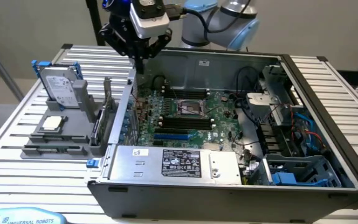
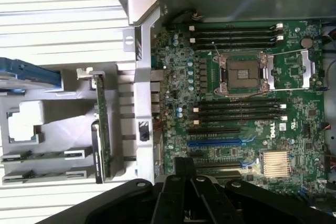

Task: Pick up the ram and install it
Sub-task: 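Reach for the ram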

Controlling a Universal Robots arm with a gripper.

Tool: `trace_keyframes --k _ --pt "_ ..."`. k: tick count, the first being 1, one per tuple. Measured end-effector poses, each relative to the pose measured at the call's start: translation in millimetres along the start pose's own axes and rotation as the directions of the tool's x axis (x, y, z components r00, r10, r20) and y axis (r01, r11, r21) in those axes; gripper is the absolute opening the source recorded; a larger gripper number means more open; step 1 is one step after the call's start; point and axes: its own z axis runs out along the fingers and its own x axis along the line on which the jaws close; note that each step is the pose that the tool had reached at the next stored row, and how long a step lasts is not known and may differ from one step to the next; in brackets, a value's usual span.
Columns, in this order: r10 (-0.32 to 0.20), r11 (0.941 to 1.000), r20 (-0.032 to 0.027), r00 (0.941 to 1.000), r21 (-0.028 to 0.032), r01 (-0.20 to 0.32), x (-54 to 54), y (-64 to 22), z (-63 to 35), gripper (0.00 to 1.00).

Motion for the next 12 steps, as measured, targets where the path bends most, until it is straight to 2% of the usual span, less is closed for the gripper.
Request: trace_keyframes --k 12 --pt "0.0 1.0 0.0 1.0 0.0 0.0 54.4 -4.6 0.5 0.11"
